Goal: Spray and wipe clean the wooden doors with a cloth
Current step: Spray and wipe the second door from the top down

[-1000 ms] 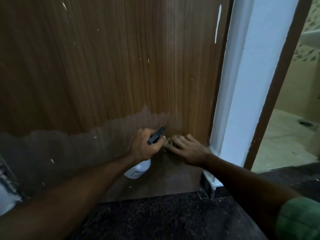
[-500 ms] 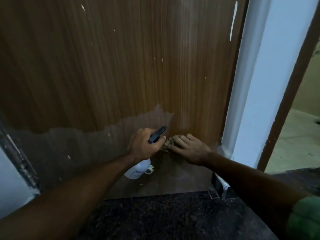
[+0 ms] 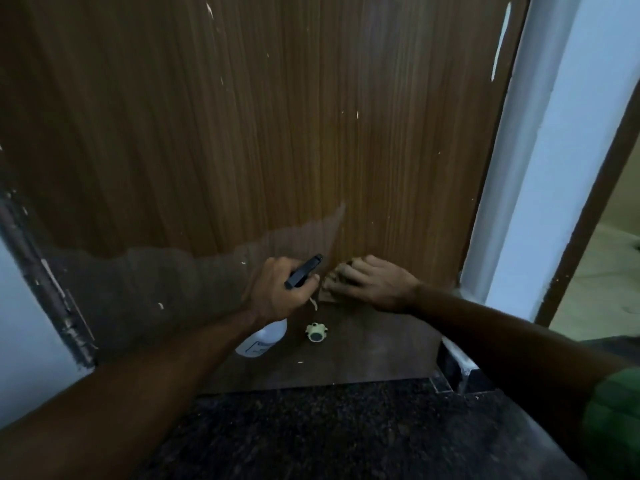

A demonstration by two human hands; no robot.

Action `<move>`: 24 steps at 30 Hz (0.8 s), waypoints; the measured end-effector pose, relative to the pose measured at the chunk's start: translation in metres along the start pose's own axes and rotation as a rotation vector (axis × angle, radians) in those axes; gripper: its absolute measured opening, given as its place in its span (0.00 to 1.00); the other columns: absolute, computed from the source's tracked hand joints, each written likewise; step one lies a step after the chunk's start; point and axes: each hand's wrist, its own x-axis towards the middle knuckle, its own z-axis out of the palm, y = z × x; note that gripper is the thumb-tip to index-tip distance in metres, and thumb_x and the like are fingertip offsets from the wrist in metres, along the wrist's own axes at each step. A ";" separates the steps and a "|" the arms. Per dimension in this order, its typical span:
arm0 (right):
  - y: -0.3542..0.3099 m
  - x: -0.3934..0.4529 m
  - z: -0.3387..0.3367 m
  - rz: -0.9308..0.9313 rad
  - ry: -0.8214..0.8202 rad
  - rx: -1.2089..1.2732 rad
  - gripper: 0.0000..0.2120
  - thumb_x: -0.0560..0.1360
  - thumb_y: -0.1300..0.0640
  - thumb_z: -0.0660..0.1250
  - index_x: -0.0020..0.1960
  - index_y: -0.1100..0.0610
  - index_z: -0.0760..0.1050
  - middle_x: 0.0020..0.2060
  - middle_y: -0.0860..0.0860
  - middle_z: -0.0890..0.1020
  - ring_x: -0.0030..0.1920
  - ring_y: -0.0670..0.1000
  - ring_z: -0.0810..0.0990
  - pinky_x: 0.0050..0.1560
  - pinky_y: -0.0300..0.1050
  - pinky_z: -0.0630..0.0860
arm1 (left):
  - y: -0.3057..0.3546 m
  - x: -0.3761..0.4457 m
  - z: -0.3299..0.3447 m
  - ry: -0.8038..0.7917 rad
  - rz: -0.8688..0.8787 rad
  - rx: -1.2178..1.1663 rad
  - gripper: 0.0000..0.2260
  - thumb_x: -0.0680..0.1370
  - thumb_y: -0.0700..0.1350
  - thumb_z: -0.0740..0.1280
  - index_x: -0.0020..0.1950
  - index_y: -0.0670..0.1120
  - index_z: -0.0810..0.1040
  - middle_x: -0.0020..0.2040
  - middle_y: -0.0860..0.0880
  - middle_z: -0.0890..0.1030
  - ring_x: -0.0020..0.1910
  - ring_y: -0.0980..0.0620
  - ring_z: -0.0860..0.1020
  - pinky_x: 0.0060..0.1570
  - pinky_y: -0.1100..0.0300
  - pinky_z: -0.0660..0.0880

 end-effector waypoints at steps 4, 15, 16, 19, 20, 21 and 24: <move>0.019 0.067 -0.038 0.772 0.418 0.123 0.27 0.79 0.51 0.61 0.77 0.55 0.68 0.67 0.58 0.66 0.61 0.59 0.71 0.59 0.55 0.73 | -0.008 -0.006 -0.002 0.051 0.011 -0.023 0.18 0.79 0.51 0.69 0.31 0.48 0.71 0.25 0.52 0.72 0.24 0.52 0.72 0.26 0.61 0.63; -0.031 0.059 -0.002 0.193 0.026 0.021 0.30 0.79 0.51 0.64 0.80 0.51 0.64 0.70 0.60 0.71 0.63 0.61 0.75 0.59 0.57 0.75 | -0.022 -0.013 -0.022 0.173 0.015 -0.015 0.17 0.78 0.55 0.66 0.31 0.54 0.69 0.25 0.55 0.72 0.24 0.55 0.73 0.27 0.60 0.65; -0.025 0.070 -0.012 0.381 0.115 0.090 0.32 0.78 0.49 0.64 0.80 0.51 0.63 0.71 0.61 0.70 0.65 0.62 0.73 0.61 0.59 0.74 | -0.025 -0.014 -0.022 0.169 0.003 -0.014 0.17 0.78 0.56 0.66 0.31 0.54 0.69 0.25 0.55 0.72 0.24 0.55 0.72 0.28 0.60 0.65; -0.011 0.103 -0.035 0.825 0.344 0.119 0.32 0.78 0.47 0.68 0.79 0.52 0.66 0.70 0.60 0.66 0.63 0.60 0.71 0.62 0.56 0.71 | -0.034 -0.025 -0.024 0.115 0.026 0.017 0.17 0.79 0.56 0.66 0.32 0.54 0.70 0.26 0.55 0.72 0.24 0.55 0.73 0.28 0.60 0.66; -0.016 0.110 -0.033 0.843 0.372 0.110 0.31 0.78 0.46 0.67 0.78 0.53 0.66 0.69 0.60 0.66 0.62 0.61 0.71 0.61 0.57 0.71 | -0.036 -0.028 -0.027 0.112 0.021 0.029 0.16 0.79 0.57 0.65 0.32 0.54 0.71 0.26 0.55 0.73 0.25 0.55 0.74 0.27 0.59 0.67; -0.025 0.113 -0.027 0.775 0.339 0.116 0.30 0.78 0.45 0.65 0.78 0.53 0.66 0.69 0.60 0.66 0.63 0.61 0.71 0.62 0.59 0.72 | -0.040 -0.031 -0.030 0.116 -0.001 0.032 0.16 0.78 0.58 0.65 0.33 0.53 0.72 0.27 0.54 0.74 0.25 0.54 0.74 0.27 0.58 0.68; -0.073 0.099 0.021 0.164 0.080 0.047 0.30 0.76 0.48 0.71 0.76 0.52 0.70 0.70 0.60 0.69 0.64 0.61 0.71 0.59 0.60 0.75 | -0.053 -0.039 -0.038 0.120 -0.080 0.006 0.16 0.78 0.59 0.64 0.37 0.51 0.77 0.28 0.53 0.76 0.26 0.52 0.76 0.27 0.52 0.74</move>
